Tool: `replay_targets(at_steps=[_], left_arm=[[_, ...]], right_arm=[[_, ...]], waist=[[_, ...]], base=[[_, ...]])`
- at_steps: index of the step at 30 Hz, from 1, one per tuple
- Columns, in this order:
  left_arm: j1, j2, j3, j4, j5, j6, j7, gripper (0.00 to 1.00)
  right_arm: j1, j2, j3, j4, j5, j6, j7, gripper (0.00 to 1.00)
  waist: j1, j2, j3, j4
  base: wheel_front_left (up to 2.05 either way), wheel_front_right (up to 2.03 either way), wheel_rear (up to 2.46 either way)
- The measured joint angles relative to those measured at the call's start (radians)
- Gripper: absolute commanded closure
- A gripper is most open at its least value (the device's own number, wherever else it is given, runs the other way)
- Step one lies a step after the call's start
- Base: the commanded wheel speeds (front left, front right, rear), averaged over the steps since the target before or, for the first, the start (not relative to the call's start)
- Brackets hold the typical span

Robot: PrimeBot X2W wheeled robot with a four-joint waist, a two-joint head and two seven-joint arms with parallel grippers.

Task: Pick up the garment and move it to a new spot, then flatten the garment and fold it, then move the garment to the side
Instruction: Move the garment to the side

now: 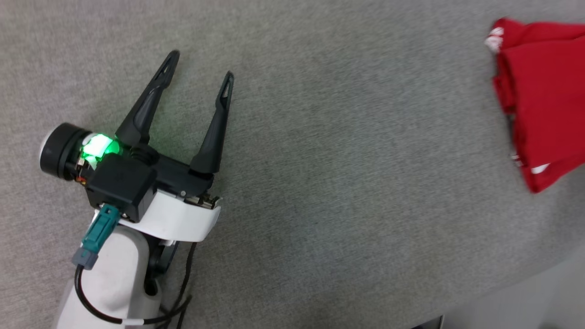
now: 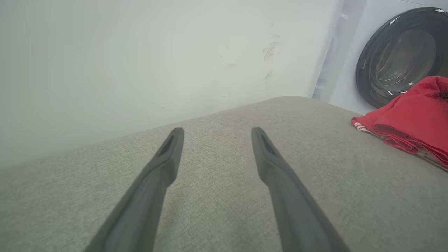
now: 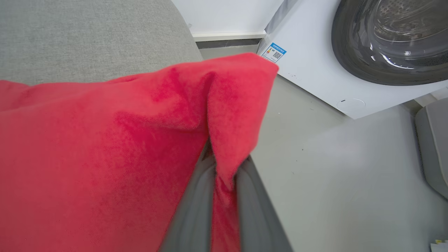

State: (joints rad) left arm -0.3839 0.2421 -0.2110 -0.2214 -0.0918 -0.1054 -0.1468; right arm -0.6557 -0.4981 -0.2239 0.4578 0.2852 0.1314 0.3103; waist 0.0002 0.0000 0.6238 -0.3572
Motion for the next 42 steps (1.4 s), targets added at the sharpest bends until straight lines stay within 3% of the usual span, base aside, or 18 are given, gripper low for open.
replay_targets(at_steps=[9,13,14,15,16,30,36,42], left_arm=[[-0.072,0.027,-0.042,-0.066,0.008,-0.009,0.031,0.00],[-0.088,0.029,-0.057,-0.076,0.008,-0.010,0.034,0.00],[-0.091,0.029,-0.060,-0.075,0.007,-0.010,0.034,0.00],[-0.093,0.029,-0.063,-0.074,0.006,-0.010,0.034,0.00],[-0.093,0.029,-0.064,-0.071,0.005,-0.010,0.034,0.00],[-0.009,0.007,-0.049,0.043,-0.043,0.030,-0.015,0.00],[0.081,-0.017,-0.045,0.118,-0.080,0.060,-0.039,0.00],[0.159,-0.045,-0.045,0.190,-0.113,0.081,-0.061,0.00]], right_arm=[[-0.119,-0.002,-0.175,0.095,-0.217,0.000,-0.096,1.00],[-0.153,0.034,-0.224,0.155,-0.287,0.000,-0.135,1.00],[-0.161,0.047,-0.235,0.174,-0.295,0.000,-0.138,0.84],[-0.166,0.058,-0.245,0.188,-0.306,0.000,-0.151,0.07],[-0.170,0.064,-0.255,0.202,-0.323,0.000,-0.159,0.00],[-0.146,0.089,-0.355,0.306,-0.422,0.000,-0.403,0.00],[-0.058,0.097,-0.328,0.322,-0.370,0.000,-0.511,0.00],[0.069,0.150,-0.268,0.283,-0.296,0.000,-0.558,0.00]], waist=[[0.0000,0.0000,0.122,0.049],[0.0000,0.0000,0.147,0.072],[0.0000,0.0000,0.149,0.076],[0.0000,0.0000,0.149,0.080],[0.0000,0.0000,0.147,0.082],[-0.0001,0.0000,-0.006,0.102],[-0.0003,0.0000,-0.123,0.118],[-0.0004,0.0000,-0.239,0.143]], base=[[0.00,0.00,0.00],[0.00,0.00,0.00],[0.00,0.00,0.00],[0.00,0.00,0.00],[0.00,0.00,0.00],[0.00,0.00,0.00],[0.00,0.00,0.00],[0.00,0.00,0.00]])
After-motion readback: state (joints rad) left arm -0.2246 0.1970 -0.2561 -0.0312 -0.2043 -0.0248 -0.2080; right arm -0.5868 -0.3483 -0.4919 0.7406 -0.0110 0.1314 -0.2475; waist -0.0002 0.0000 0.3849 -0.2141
